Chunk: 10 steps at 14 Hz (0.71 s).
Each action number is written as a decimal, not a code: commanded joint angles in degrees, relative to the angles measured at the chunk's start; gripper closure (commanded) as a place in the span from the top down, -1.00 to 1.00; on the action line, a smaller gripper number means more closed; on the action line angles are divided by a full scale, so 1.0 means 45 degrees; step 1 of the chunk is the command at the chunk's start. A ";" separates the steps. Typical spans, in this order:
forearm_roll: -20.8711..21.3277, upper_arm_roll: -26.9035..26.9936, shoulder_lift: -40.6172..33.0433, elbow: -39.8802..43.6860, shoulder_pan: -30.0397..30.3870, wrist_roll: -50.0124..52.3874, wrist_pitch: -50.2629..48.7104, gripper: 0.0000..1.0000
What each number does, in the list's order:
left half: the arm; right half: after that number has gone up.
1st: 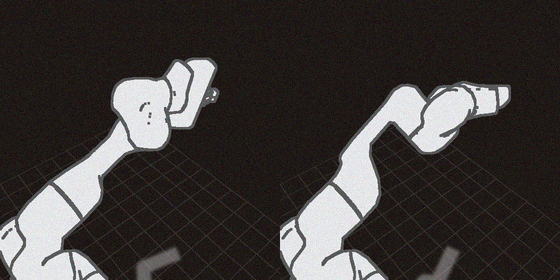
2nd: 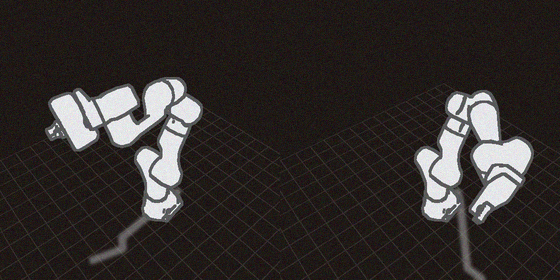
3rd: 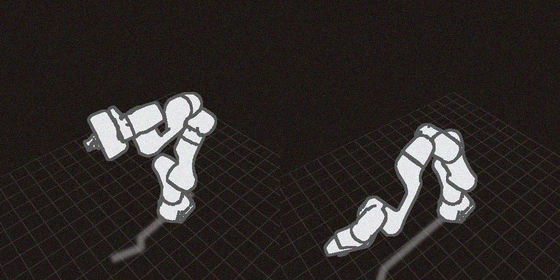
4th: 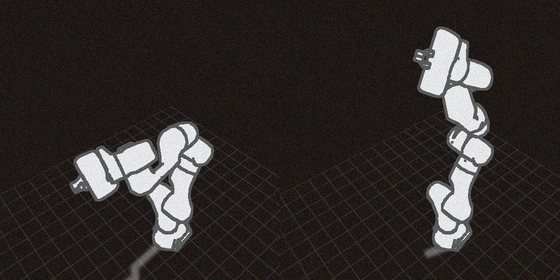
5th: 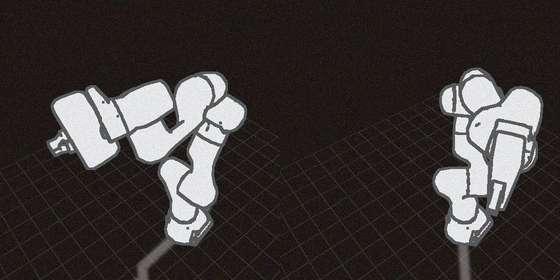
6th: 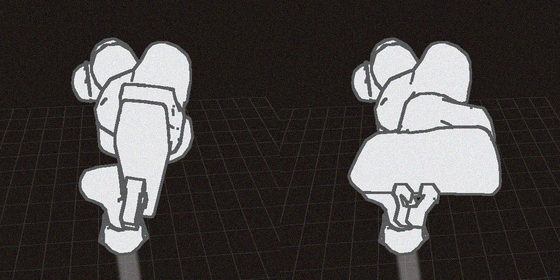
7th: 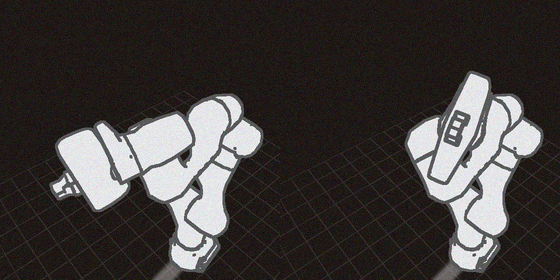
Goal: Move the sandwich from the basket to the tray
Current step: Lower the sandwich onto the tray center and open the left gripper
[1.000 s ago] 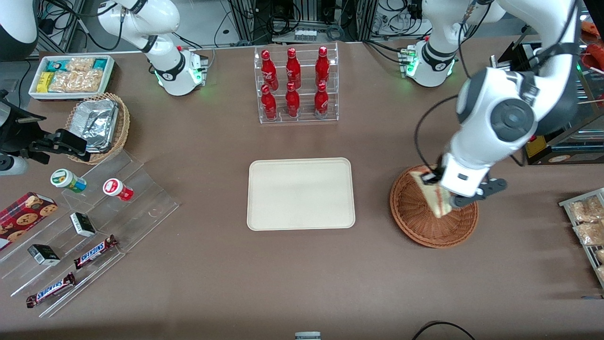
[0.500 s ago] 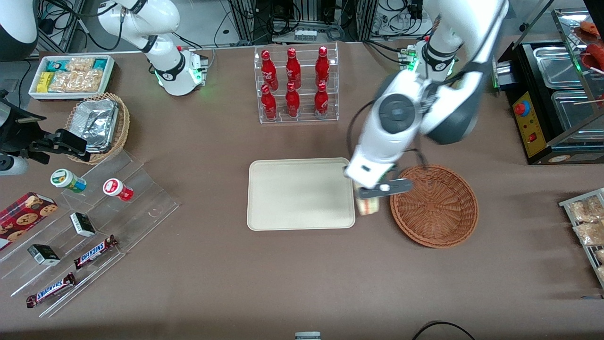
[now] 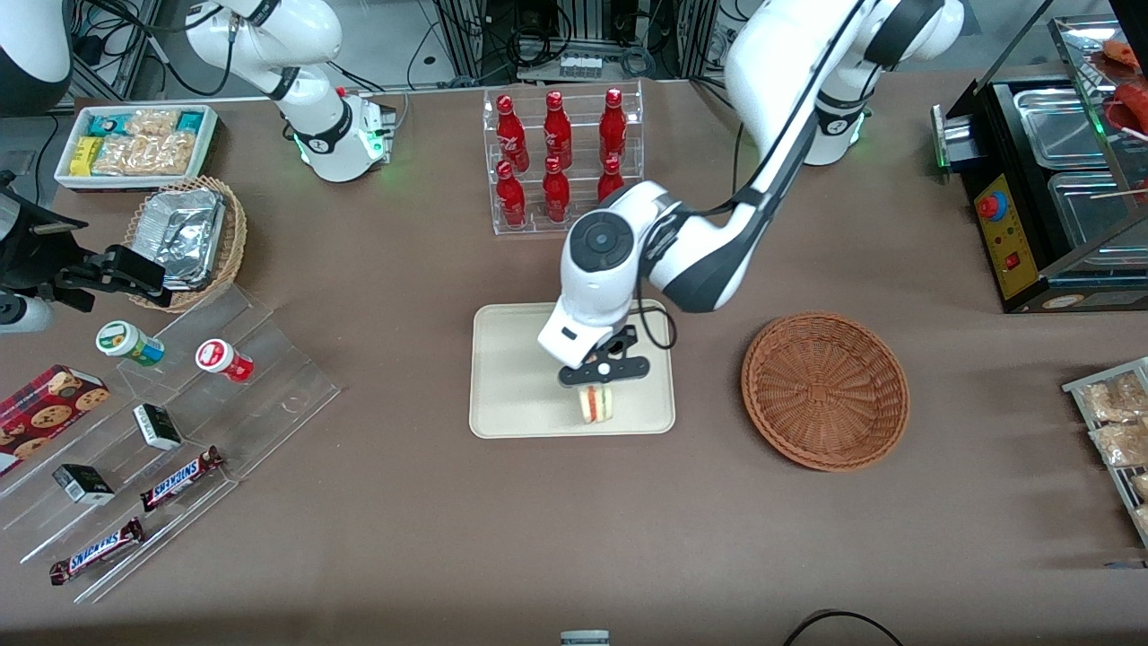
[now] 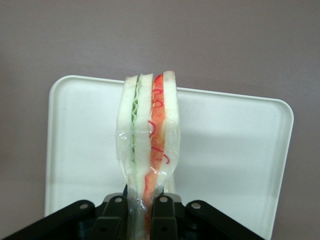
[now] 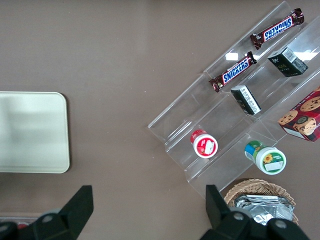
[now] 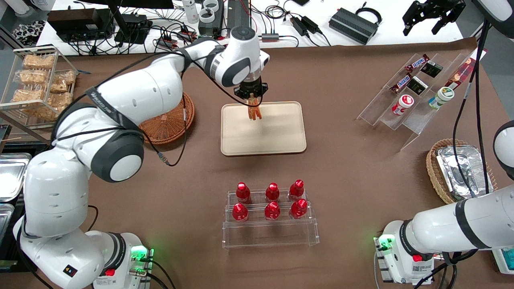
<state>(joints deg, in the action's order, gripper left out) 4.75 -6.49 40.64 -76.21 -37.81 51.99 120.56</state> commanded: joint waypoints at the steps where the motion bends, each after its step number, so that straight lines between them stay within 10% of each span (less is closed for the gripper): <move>1: 0.0331 0.0193 0.0870 0.0647 -0.0368 0.0126 0.0201 -1.00; 8: 0.0897 0.0193 0.1829 0.0647 -0.0934 -0.0050 0.1139 -1.00; 9: 0.0897 0.0193 0.1848 0.0628 -0.0954 -0.0051 0.1139 -0.47; 10: 0.0897 0.0193 0.1887 0.0628 -0.0954 -0.0051 0.1120 0.47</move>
<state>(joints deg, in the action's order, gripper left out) 7.90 -6.47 48.07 -75.56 -41.37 51.82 126.01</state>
